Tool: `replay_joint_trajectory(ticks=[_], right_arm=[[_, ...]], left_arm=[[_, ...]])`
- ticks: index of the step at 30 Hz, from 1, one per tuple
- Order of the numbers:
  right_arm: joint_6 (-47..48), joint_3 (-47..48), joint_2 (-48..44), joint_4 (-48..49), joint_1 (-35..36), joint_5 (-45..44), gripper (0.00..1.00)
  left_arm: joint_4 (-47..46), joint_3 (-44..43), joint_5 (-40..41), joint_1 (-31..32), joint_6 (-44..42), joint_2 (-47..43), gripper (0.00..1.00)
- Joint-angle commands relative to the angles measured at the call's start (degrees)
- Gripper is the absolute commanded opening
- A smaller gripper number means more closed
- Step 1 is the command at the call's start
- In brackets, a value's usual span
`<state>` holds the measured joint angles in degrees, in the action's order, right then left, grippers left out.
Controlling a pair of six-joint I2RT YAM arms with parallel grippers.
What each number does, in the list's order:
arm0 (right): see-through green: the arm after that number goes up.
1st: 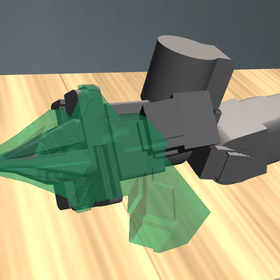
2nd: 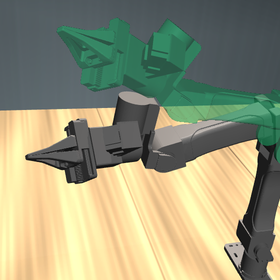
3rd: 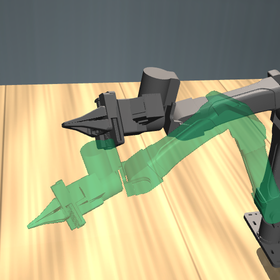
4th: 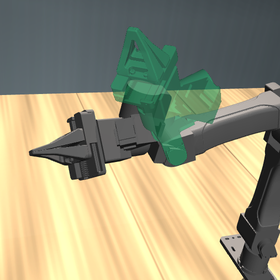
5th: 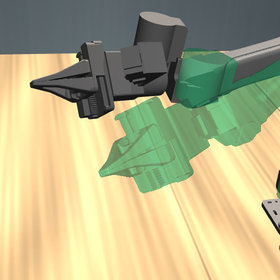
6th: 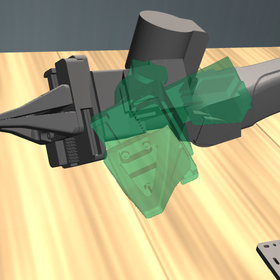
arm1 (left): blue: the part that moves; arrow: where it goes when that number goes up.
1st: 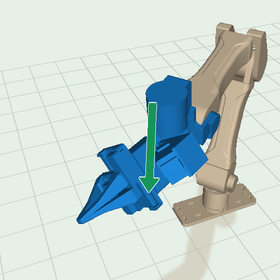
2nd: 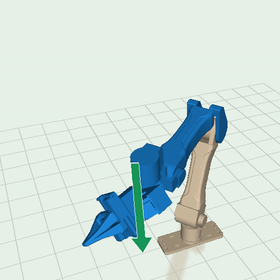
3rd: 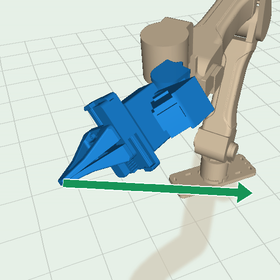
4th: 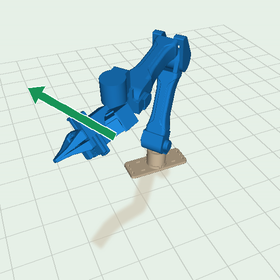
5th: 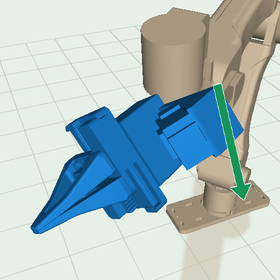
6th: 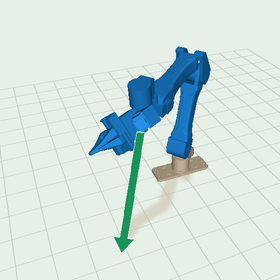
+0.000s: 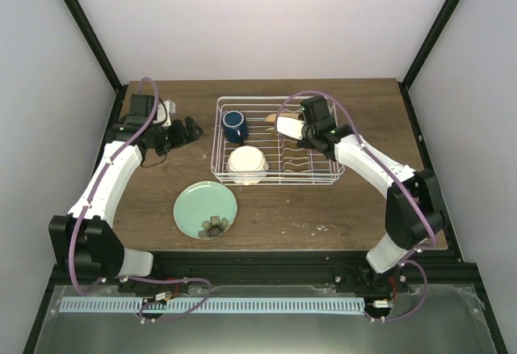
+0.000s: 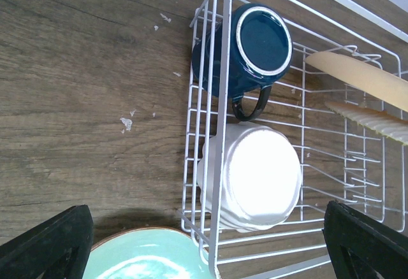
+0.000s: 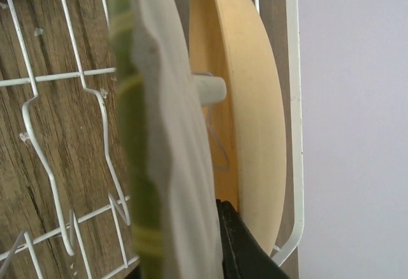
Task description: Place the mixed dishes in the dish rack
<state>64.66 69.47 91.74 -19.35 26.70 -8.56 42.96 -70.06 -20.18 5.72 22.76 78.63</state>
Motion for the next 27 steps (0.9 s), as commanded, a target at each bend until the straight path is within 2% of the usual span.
replay_joint_trajectory(ticks=[1, 10, 14, 18, 21, 27], right_arm=[[-0.76, -0.13, 0.77, 2.68, 1.07, 1.13, 0.10], [-1.00, -0.40, -0.53, 0.36, 1.08, -0.32, 0.28], [-2.54, 0.63, -1.99, -2.87, 1.05, 0.32, 0.29], [-7.19, 4.41, -3.91, -7.31, 1.20, 5.38, 0.30], [-11.07, 6.78, -4.78, -8.20, 1.74, 11.26, 0.36], [-19.93, 11.60, -3.41, -6.46, 2.47, 23.65, 0.45]], left_arm=[[-0.19, 0.35, -0.02, -0.20, 0.98, -0.18, 1.00], [3.15, 1.27, 2.36, -0.21, 1.83, 0.20, 1.00], [6.98, 1.42, 5.39, -0.20, 2.55, 0.58, 1.00], [13.65, 1.61, 10.46, -0.20, 4.05, 1.30, 1.00], [17.18, 2.68, 13.20, -0.18, 5.67, 0.99, 1.00], [18.12, 7.02, 12.52, -0.20, 8.79, -1.66, 1.00]])
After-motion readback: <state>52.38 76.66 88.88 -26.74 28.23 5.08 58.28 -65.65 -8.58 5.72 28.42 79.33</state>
